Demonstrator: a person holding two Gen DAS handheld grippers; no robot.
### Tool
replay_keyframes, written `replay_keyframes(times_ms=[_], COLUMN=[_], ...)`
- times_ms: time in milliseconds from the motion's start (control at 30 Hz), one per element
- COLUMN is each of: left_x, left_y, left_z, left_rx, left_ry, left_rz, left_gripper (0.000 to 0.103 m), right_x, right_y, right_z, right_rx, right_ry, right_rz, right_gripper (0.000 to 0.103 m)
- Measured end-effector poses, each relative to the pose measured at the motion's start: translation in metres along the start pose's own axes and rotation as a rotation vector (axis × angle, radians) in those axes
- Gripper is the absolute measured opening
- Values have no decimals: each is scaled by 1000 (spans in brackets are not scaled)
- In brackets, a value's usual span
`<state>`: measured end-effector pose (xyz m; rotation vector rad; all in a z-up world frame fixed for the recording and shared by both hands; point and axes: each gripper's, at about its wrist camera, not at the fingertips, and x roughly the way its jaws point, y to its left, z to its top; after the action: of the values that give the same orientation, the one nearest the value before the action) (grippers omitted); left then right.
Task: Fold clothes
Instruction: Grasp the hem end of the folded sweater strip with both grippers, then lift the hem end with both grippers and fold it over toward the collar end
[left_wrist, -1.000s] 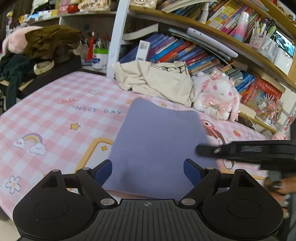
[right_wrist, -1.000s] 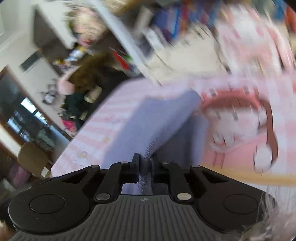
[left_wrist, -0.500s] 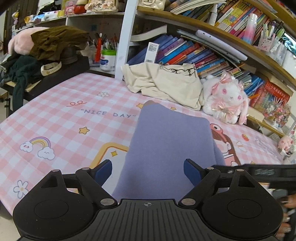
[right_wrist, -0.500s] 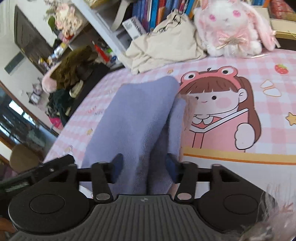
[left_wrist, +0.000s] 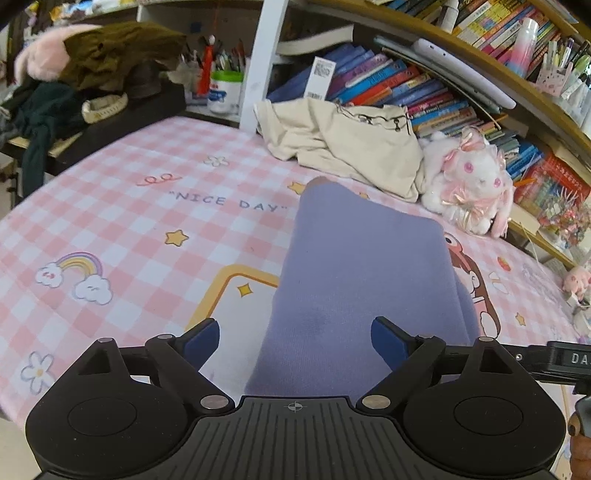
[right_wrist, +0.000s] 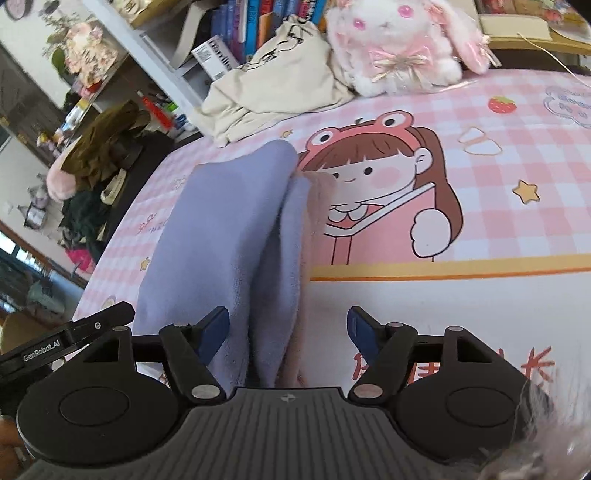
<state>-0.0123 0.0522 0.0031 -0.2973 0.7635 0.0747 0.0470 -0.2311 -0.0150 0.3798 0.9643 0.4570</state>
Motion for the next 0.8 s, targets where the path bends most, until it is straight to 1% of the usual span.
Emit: replay_keyframes(times_ms=[200,267,400,467,533,567,600,633,667,700,733,767,800], left_x=[27,38,60,71,80,85,88,91,93,94,94,93,90], left_y=[16,23,38,44,47,46,45,43,39,36,34,32,31], left_z=[14,16,22,27,33,36,39,41,43,44,45,44,44], left_rx=[22,0,-57,-95,-119,-124,-122,-111,-96,-80,-65,-51,-32], left_ry=[108,151,228,248,263,273,281,289,302,306,306,302,293], left_rz=[-120,-146,-249,-311,-357,-377,-391,-397,-403,-400,-392,-385,-377], left_gripper=[91,91,91,91,90,89,87,83,75,75,74,71,65], right_x=[8,11,20,26,31,34,36,40,41,43,42,41,38], right_y=[-2,-4,-8,-8,-6,-5,-3,-1,2,6,12,18,25], right_z=[-4,-5,-6,-5,-2,-1,1,1,1,0,-1,-1,-3], right_rx=[119,164,243,264,270,271,273,276,275,271,242,204,168], right_ry=[15,17,22,21,15,12,11,17,16,14,8,-4,-19], right_rz=[-14,-18,-1,3,10,11,12,11,1,-11,-32,-52,-70], right_gripper=[69,69,67,66,65,60,56,45,44,43,40,35,33])
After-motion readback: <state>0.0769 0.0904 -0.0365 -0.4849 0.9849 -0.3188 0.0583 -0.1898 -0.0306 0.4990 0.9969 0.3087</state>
